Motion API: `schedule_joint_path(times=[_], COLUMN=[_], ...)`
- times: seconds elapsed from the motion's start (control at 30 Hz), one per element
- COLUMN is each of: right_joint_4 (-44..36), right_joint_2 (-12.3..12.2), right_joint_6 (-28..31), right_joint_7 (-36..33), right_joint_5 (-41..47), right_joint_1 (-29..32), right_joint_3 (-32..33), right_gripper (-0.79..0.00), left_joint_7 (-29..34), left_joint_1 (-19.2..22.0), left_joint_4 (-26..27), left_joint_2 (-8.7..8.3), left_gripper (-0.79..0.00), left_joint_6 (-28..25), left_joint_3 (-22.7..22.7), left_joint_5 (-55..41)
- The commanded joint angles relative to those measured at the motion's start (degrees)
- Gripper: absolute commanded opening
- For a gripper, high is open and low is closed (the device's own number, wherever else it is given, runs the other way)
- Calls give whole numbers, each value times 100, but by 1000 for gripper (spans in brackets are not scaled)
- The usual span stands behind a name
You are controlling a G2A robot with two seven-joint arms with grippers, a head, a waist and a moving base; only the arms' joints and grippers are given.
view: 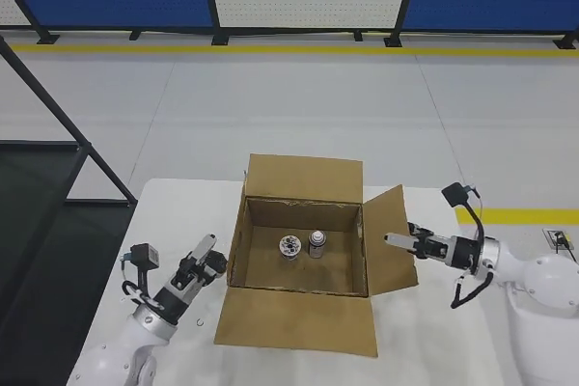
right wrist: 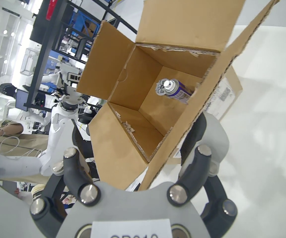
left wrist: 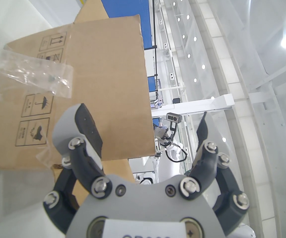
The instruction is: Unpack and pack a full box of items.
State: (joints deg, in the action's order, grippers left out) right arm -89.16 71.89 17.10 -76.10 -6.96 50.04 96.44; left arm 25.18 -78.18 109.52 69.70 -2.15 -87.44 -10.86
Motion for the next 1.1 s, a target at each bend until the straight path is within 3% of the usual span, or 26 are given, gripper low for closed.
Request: schedule_joint_path(times=[0.0, 0.4, 0.7, 1.07], right_joint_4=[64, 324, 961, 1702], right_joint_2=[-15, -70, -22, 29], right_joint_6=[26, -4, 84, 166], right_joint_7=[-47, -68, 420, 1004], right_joint_5=[189, 678, 659, 271], right_joint_1=[-55, -421, -805, -1160], right_joint_3=[-88, -923, -1737, -2443], right_gripper=[0, 0, 0, 0], left_joint_7=[-1, -41, -68, -137], left_joint_1=[74, 530, 973, 1170], left_joint_4=[10, -72, -453, -754], left_joint_2=[4, 38, 89, 134], left_gripper=[0, 0, 0, 0], left_joint_6=[83, 584, 884, 935], left_joint_3=[129, 763, 1165, 1413], left_joint_5=[118, 560, 585, 531])
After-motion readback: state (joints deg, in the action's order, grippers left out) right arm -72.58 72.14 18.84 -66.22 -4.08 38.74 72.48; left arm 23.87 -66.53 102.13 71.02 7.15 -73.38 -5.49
